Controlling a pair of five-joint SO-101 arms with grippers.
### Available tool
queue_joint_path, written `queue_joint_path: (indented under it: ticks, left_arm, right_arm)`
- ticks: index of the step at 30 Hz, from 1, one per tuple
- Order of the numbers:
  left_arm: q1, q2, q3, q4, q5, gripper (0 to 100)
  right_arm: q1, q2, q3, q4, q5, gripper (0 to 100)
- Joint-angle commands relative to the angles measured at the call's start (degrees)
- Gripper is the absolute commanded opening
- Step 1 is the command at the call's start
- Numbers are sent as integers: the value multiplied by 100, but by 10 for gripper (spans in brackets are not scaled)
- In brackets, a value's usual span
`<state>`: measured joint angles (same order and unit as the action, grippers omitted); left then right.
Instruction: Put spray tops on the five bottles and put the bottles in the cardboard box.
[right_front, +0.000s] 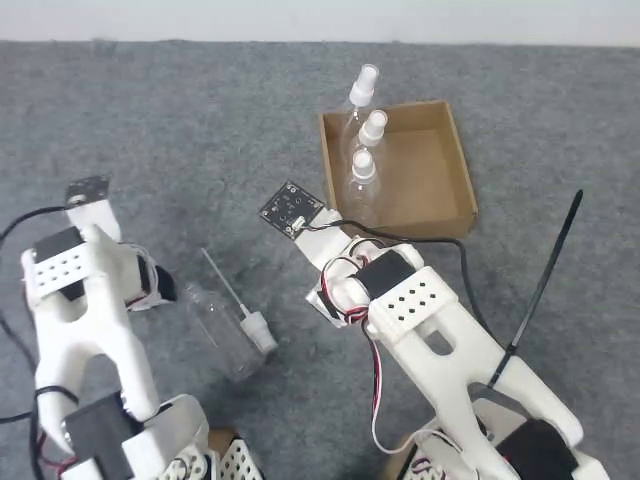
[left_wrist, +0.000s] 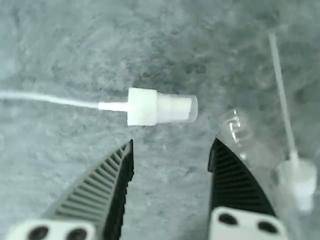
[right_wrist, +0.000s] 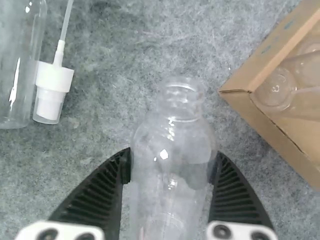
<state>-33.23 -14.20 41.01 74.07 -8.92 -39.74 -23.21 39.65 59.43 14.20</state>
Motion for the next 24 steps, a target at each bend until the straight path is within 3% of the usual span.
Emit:
queue_joint_path:
  ticks: [1, 16, 24]
  left_arm:
    - [-9, -44, -312, 70, -1090, 224]
    - [-9, -44, -347, 62, -4369, 224]
    - [26, -44, -356, 26, -5415, 227]
  right_arm:
    - [110, -330, -88, -84, 88, 126]
    - [110, -312, -88, -101, 88, 126]
    - [110, -295, -79, -154, 88, 126]
